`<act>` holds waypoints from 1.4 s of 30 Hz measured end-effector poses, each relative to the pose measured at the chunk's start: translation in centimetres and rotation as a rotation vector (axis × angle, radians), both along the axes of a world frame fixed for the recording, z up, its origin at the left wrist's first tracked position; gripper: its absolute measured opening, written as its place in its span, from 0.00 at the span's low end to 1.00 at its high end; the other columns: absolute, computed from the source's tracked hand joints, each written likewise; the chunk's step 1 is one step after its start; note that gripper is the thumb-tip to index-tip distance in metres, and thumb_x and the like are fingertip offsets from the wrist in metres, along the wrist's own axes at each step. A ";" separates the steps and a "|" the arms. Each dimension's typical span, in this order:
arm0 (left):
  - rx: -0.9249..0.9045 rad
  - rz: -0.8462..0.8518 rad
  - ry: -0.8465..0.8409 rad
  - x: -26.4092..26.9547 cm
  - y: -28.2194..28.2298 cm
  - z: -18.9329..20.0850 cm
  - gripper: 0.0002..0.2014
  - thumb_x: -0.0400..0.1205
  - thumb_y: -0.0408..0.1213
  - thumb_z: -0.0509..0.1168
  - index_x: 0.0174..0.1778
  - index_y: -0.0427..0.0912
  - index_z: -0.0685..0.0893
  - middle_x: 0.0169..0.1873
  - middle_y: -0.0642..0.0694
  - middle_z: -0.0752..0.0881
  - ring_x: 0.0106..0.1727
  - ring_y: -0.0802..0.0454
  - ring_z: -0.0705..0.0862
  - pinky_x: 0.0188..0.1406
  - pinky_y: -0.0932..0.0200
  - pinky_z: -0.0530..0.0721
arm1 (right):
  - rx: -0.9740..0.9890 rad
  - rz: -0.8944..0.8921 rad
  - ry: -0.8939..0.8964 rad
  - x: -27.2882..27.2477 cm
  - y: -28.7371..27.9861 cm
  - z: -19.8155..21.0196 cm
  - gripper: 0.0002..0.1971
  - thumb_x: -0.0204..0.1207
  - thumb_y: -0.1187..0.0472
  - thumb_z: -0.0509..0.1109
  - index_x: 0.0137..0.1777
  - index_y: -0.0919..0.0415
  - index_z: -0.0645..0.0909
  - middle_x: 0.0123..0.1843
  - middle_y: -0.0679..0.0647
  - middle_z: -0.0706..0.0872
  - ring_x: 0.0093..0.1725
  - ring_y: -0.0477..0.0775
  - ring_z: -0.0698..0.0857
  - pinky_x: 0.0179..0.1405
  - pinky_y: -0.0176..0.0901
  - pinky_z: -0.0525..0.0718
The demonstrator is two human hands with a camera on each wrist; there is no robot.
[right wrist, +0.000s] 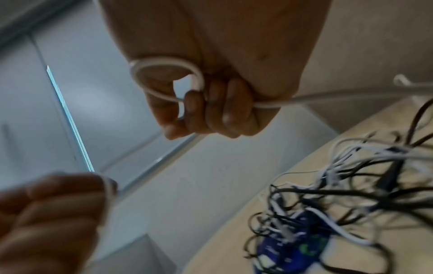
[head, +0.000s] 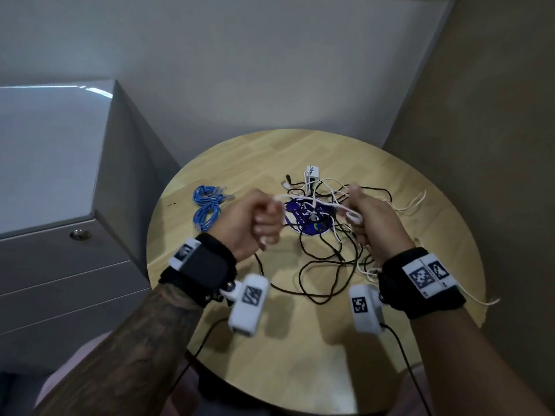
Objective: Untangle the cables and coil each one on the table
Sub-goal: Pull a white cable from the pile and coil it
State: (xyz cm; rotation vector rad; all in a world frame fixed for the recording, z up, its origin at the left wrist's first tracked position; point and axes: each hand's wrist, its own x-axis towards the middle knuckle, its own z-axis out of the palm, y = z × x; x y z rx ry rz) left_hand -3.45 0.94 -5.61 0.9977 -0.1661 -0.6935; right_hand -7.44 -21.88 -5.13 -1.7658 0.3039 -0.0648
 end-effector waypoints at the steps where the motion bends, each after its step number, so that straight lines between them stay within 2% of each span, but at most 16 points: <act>1: -0.091 0.059 0.074 0.7 1.0 0.2 0.13 0.79 0.37 0.52 0.27 0.46 0.68 0.22 0.54 0.54 0.20 0.57 0.53 0.18 0.63 0.61 | 0.107 0.000 0.046 0.2 -0.5 -0.2 0.21 0.87 0.42 0.60 0.42 0.57 0.80 0.25 0.45 0.73 0.22 0.43 0.63 0.18 0.34 0.58; 3: -0.192 0.150 0.184 1.8 2.9 0.3 0.14 0.80 0.37 0.50 0.28 0.47 0.68 0.22 0.55 0.53 0.21 0.57 0.51 0.18 0.64 0.61 | 0.215 0.076 0.069 0.7 -1.3 -0.6 0.11 0.86 0.50 0.64 0.44 0.55 0.76 0.28 0.48 0.70 0.23 0.44 0.60 0.19 0.35 0.53; 5: -0.252 0.200 0.246 2.2 3.9 0.3 0.13 0.79 0.36 0.51 0.28 0.47 0.68 0.22 0.56 0.54 0.21 0.57 0.51 0.19 0.65 0.61 | 0.067 0.199 0.052 0.6 -1.3 -1.2 0.06 0.82 0.60 0.71 0.45 0.55 0.77 0.27 0.47 0.70 0.24 0.46 0.62 0.22 0.38 0.56; 7: -0.286 0.247 0.269 2.2 4.3 0.3 0.11 0.78 0.34 0.51 0.29 0.47 0.68 0.23 0.57 0.54 0.22 0.58 0.51 0.21 0.65 0.60 | -0.066 0.262 0.024 0.4 -0.7 -1.8 0.07 0.81 0.61 0.74 0.44 0.56 0.79 0.25 0.44 0.73 0.24 0.44 0.65 0.22 0.38 0.61; 10: -0.342 0.316 0.290 2.5 4.7 0.4 0.11 0.78 0.33 0.51 0.29 0.44 0.70 0.22 0.56 0.57 0.22 0.58 0.54 0.22 0.64 0.64 | -0.206 0.266 -0.019 0.1 -0.2 -1.9 0.10 0.84 0.59 0.71 0.42 0.60 0.81 0.22 0.38 0.76 0.21 0.37 0.71 0.24 0.25 0.67; 12: -0.389 0.341 0.311 2.6 4.7 0.4 0.11 0.78 0.33 0.52 0.31 0.41 0.74 0.23 0.54 0.60 0.23 0.57 0.58 0.25 0.63 0.68 | -0.265 0.291 -0.028 0.0 -0.2 -2.1 0.14 0.85 0.55 0.69 0.40 0.63 0.83 0.24 0.39 0.76 0.24 0.38 0.70 0.29 0.29 0.67; 14: -0.410 0.380 0.326 2.6 4.4 0.2 0.11 0.80 0.32 0.52 0.35 0.40 0.77 0.26 0.53 0.63 0.24 0.57 0.61 0.29 0.62 0.72 | -0.281 0.332 -0.016 -0.3 -0.1 -2.1 0.17 0.86 0.52 0.68 0.38 0.60 0.84 0.26 0.45 0.73 0.27 0.47 0.68 0.30 0.40 0.65; 16: -0.446 0.437 0.334 2.7 4.3 0.2 0.11 0.82 0.32 0.51 0.37 0.39 0.77 0.27 0.53 0.64 0.24 0.56 0.63 0.32 0.62 0.73 | -0.300 0.379 0.014 -0.5 0.1 -2.2 0.19 0.87 0.51 0.66 0.35 0.57 0.84 0.26 0.49 0.72 0.28 0.52 0.67 0.31 0.43 0.64; 20: -0.507 0.530 0.327 3.1 4.9 0.3 0.08 0.80 0.29 0.53 0.39 0.38 0.76 0.26 0.52 0.66 0.23 0.56 0.66 0.32 0.62 0.75 | -0.272 0.415 0.091 -0.9 0.4 -2.6 0.22 0.88 0.46 0.63 0.34 0.55 0.82 0.24 0.48 0.71 0.24 0.49 0.66 0.31 0.43 0.65; 23: -0.497 0.572 0.305 3.3 4.5 0.0 0.08 0.83 0.28 0.53 0.46 0.37 0.77 0.28 0.51 0.70 0.25 0.56 0.71 0.37 0.60 0.79 | -0.408 0.467 0.132 -1.4 1.1 -2.3 0.23 0.86 0.43 0.64 0.33 0.54 0.84 0.23 0.43 0.77 0.24 0.43 0.73 0.35 0.43 0.73; 28: -0.288 0.655 0.111 3.7 2.3 -1.7 0.11 0.89 0.30 0.53 0.52 0.33 0.81 0.36 0.44 0.86 0.38 0.51 0.88 0.48 0.54 0.88 | -0.460 0.701 0.052 -3.5 5.3 -0.3 0.20 0.85 0.48 0.69 0.32 0.55 0.87 0.24 0.47 0.75 0.25 0.43 0.72 0.29 0.36 0.70; 31: -0.073 0.627 -0.066 2.9 0.4 -2.6 0.11 0.89 0.28 0.54 0.52 0.32 0.83 0.40 0.42 0.91 0.46 0.46 0.91 0.53 0.53 0.89 | -0.312 0.667 -0.064 -3.9 5.8 1.1 0.18 0.84 0.51 0.71 0.35 0.58 0.88 0.27 0.53 0.76 0.30 0.48 0.72 0.34 0.43 0.71; 36: 0.109 0.532 -0.231 0.9 -2.1 -2.6 0.09 0.87 0.27 0.59 0.54 0.30 0.85 0.47 0.34 0.91 0.49 0.41 0.91 0.51 0.54 0.88 | -0.164 0.593 -0.158 -4.0 4.7 2.9 0.08 0.82 0.62 0.74 0.43 0.63 0.91 0.34 0.51 0.88 0.37 0.39 0.82 0.43 0.35 0.79; 39: 0.287 0.432 -0.402 -0.4 -3.3 -2.8 0.09 0.86 0.27 0.62 0.52 0.30 0.88 0.34 0.51 0.91 0.37 0.59 0.88 0.40 0.66 0.83 | -0.163 0.463 -0.275 -3.3 4.1 2.8 0.09 0.84 0.62 0.71 0.45 0.60 0.92 0.47 0.57 0.94 0.58 0.51 0.91 0.63 0.58 0.85; 41: 0.315 0.419 -0.451 -1.1 -3.9 -3.1 0.09 0.85 0.27 0.63 0.51 0.29 0.88 0.28 0.58 0.88 0.31 0.65 0.83 0.34 0.70 0.79 | -0.140 0.460 -0.276 -3.1 3.5 2.9 0.10 0.85 0.64 0.69 0.47 0.64 0.91 0.48 0.56 0.94 0.62 0.52 0.90 0.69 0.56 0.84; 42: 0.277 0.435 -0.396 -1.2 -4.1 -3.0 0.09 0.85 0.27 0.62 0.52 0.30 0.88 0.31 0.55 0.90 0.34 0.62 0.85 0.36 0.68 0.81 | -0.134 0.497 -0.259 -3.1 3.3 3.0 0.10 0.85 0.65 0.69 0.48 0.65 0.91 0.49 0.58 0.94 0.61 0.54 0.90 0.68 0.52 0.84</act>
